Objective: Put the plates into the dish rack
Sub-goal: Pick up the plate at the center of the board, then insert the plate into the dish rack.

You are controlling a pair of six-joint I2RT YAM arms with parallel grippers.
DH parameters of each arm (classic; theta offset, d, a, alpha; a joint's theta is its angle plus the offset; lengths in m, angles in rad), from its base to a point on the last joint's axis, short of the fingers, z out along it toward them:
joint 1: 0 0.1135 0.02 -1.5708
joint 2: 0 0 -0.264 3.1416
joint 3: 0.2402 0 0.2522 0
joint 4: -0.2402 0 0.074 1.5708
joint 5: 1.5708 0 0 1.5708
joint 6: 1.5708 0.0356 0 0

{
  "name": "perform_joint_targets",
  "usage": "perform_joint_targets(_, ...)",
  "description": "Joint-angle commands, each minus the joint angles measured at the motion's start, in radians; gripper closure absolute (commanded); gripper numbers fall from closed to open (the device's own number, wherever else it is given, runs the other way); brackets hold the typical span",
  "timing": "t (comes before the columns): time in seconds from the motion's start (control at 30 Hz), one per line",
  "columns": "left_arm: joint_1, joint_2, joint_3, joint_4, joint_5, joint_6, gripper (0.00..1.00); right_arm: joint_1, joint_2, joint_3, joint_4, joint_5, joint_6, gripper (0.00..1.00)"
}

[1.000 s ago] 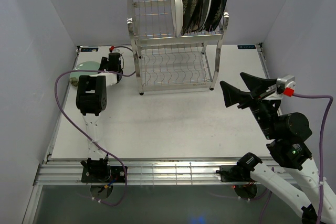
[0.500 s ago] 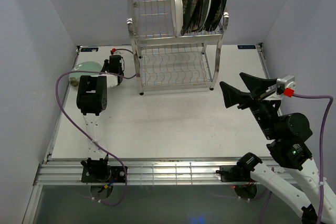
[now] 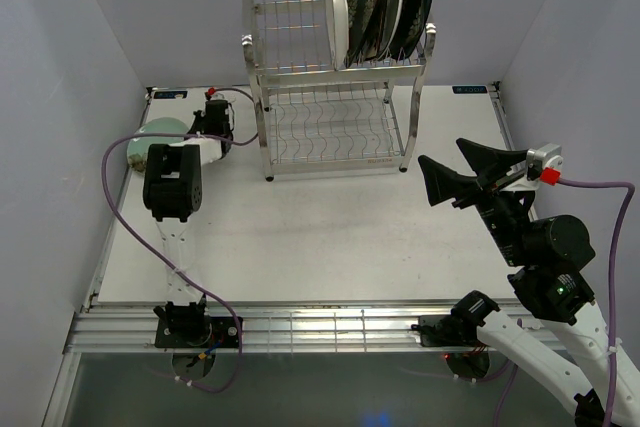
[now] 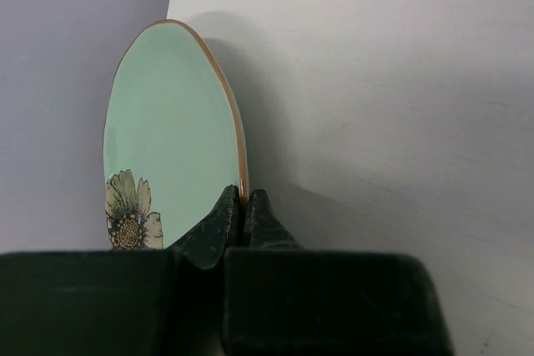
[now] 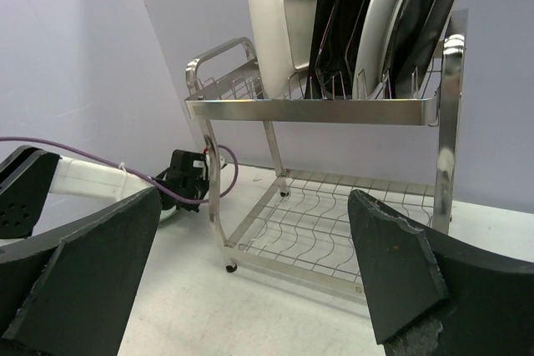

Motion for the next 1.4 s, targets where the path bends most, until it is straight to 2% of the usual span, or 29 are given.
perform_joint_targets(0.0,0.007,-0.129,0.096,-0.113,0.095,-0.192,1.00,0.001,-0.003,0.005,0.056,-0.011,0.009,0.02)
perform_joint_targets(0.07,0.007,-0.146,0.160,-0.206,0.137,-0.258,1.00,0.001,0.000,0.005,0.058,-0.012,0.007,0.02)
perform_joint_targets(0.27,0.007,-0.224,0.272,-0.329,0.236,-0.398,1.00,0.001,-0.008,0.004,0.058,-0.015,0.010,0.02)
perform_joint_targets(0.73,0.007,-0.424,0.461,-0.490,0.420,-0.623,1.00,0.001,-0.005,0.007,0.058,-0.026,0.013,0.02)
perform_joint_targets(1.07,0.007,-0.671,0.469,-0.486,0.495,-0.794,1.00,0.001,-0.006,0.007,0.058,-0.034,0.016,0.02)
perform_joint_targets(1.17,0.007,-0.772,0.429,-0.441,0.581,-0.861,1.00,0.001,-0.003,0.005,0.058,-0.035,0.016,0.02)
perform_joint_targets(1.3,0.007,-0.904,0.290,-0.332,0.716,-0.970,1.00,0.001,0.000,0.007,0.059,-0.044,0.018,0.02)
perform_joint_targets(1.33,0.007,-0.972,0.262,-0.281,0.804,-1.020,1.00,0.001,-0.003,0.007,0.061,-0.047,0.020,0.02)
perform_joint_targets(1.37,0.007,-0.973,0.262,-0.272,0.816,-1.021,1.00,0.001,-0.003,0.007,0.061,-0.047,0.020,0.02)
